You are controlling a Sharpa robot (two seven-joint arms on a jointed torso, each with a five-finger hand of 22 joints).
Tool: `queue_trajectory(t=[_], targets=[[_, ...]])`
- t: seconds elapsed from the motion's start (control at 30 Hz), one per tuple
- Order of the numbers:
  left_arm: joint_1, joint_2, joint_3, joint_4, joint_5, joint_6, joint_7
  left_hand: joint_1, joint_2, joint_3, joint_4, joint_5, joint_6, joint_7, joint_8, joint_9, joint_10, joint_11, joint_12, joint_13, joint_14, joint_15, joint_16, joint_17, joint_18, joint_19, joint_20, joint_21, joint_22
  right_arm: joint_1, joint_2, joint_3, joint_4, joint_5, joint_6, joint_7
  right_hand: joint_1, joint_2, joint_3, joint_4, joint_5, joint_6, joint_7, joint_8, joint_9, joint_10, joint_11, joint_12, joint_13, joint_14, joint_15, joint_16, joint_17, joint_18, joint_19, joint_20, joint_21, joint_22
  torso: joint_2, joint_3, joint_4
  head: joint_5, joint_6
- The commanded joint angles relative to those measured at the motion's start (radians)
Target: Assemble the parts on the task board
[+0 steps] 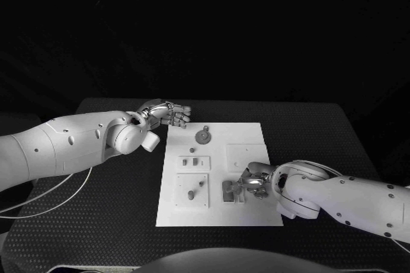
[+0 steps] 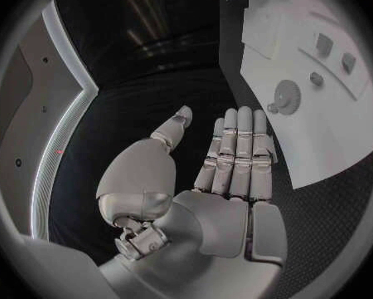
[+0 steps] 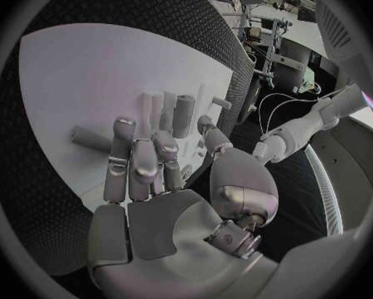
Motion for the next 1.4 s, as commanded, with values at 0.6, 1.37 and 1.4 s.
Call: queue_trajectory(t=[0.6, 1.37, 1.4], targets=[[0.001, 0.001, 0.000, 0.001, 0.000, 0.011, 0.008, -0.006, -0.001, 0.002, 0.007, 0.004, -0.003, -0.002, -0.002, 0.000, 0.001, 0.004, -0.006, -0.001, -0.002, 0.006, -0.006, 0.002, -0.004, -0.008, -0.002, -0.002, -0.002, 0.063, -0.149, 0.002, 0.066, -0.147, -0.018, 0.139, 0.104, -0.098, 0.043, 0.000, -0.004, -0.013, 0.022, 0.014, 0.018, 0.014, 0.008, 0.017, 0.016, 0.017, 0.002, 0.014, 0.022, 0.009, 0.016, -0.014, 0.005, 0.008, -0.001, 0.0001, -0.0016, -0.007, 0.006], [0.001, -0.002, 0.000, 0.002, -0.001, 0.010, 0.009, -0.007, -0.001, 0.002, 0.007, 0.004, -0.002, -0.003, -0.002, 0.000, 0.002, 0.004, -0.007, -0.001, -0.002, 0.006, -0.006, 0.002, -0.004, -0.008, -0.002, -0.002, -0.002, 0.014, -0.161, -0.002, 0.040, -0.553, 0.135, 0.043, 0.103, -0.200, 0.098, 0.081, -0.005, -0.051, 0.030, 0.015, 0.071, 0.004, 0.016, 0.023, 0.023, 0.010, 0.010, 0.017, 0.017, 0.009, 0.015, -0.005, 0.001, 0.007, 0.000, 0.0008, 0.0003, -0.018, 0.013], [0.001, -0.002, 0.000, 0.002, -0.001, 0.010, 0.009, -0.007, -0.001, 0.002, 0.007, 0.004, -0.002, -0.003, -0.002, 0.000, 0.002, 0.004, -0.007, -0.001, -0.002, 0.006, -0.006, 0.002, -0.004, -0.008, -0.002, -0.002, -0.002, 0.011, -0.158, -0.003, 0.037, -0.555, 0.137, 0.045, 0.100, -0.202, 0.101, 0.088, -0.004, -0.051, 0.031, 0.015, 0.071, 0.004, 0.016, 0.022, 0.022, 0.010, 0.010, 0.017, 0.016, 0.009, 0.014, -0.005, 0.001, 0.007, 0.000, 0.0005, 0.0004, -0.018, 0.012]])
